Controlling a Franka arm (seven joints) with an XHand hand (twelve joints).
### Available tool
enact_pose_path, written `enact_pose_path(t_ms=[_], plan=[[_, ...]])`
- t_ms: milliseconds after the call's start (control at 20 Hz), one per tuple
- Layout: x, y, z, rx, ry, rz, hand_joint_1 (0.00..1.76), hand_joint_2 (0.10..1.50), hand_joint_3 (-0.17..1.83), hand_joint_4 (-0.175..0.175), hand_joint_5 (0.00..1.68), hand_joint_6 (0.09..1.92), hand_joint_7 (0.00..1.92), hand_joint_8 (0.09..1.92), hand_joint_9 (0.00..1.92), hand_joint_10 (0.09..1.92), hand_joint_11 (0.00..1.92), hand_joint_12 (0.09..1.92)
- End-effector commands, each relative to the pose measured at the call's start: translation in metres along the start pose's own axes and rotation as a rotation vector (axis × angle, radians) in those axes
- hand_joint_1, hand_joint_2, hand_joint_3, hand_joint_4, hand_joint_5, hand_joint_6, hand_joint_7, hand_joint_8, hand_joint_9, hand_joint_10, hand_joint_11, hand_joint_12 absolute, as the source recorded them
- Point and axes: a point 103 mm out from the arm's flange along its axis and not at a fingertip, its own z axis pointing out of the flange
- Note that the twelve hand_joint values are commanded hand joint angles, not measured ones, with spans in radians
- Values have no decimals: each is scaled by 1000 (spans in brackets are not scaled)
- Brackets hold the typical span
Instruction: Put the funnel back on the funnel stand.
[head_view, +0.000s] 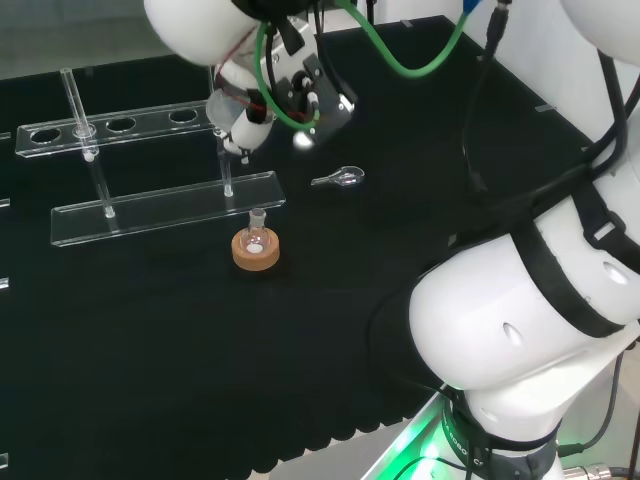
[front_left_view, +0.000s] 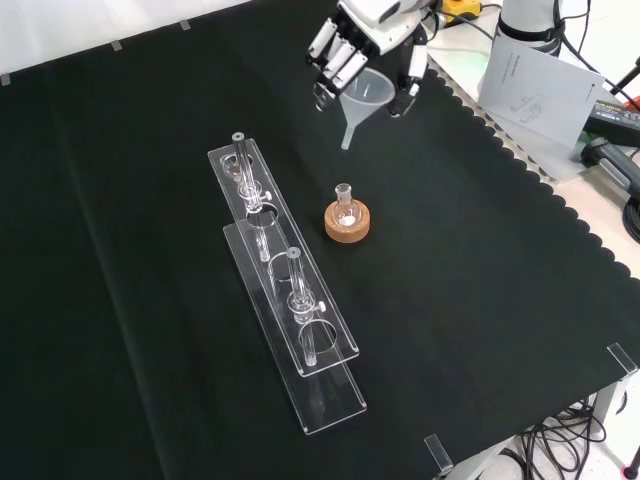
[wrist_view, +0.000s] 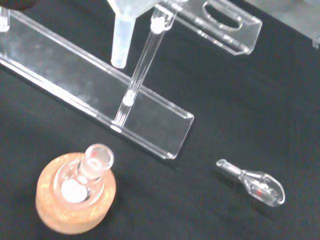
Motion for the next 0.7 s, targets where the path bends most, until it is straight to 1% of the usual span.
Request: enact_pose_path(t_ms=[50,300,450,700], plan=[[-26,16,-11,1,3,28,688,812,442,-36,594,87,722,661,1190,410,709,1163],[-49,35,-17,-7,16,56,687,811,443,-35,593,87,719,662,1185,412,705,1168],[-61,47,-18,-17,38,69,684,811,444,-35,593,87,718,663,1183,413,703,1171],[-82,76,-16,-11,64,73,676,813,445,-35,594,87,716,664,1180,414,701,1174]])
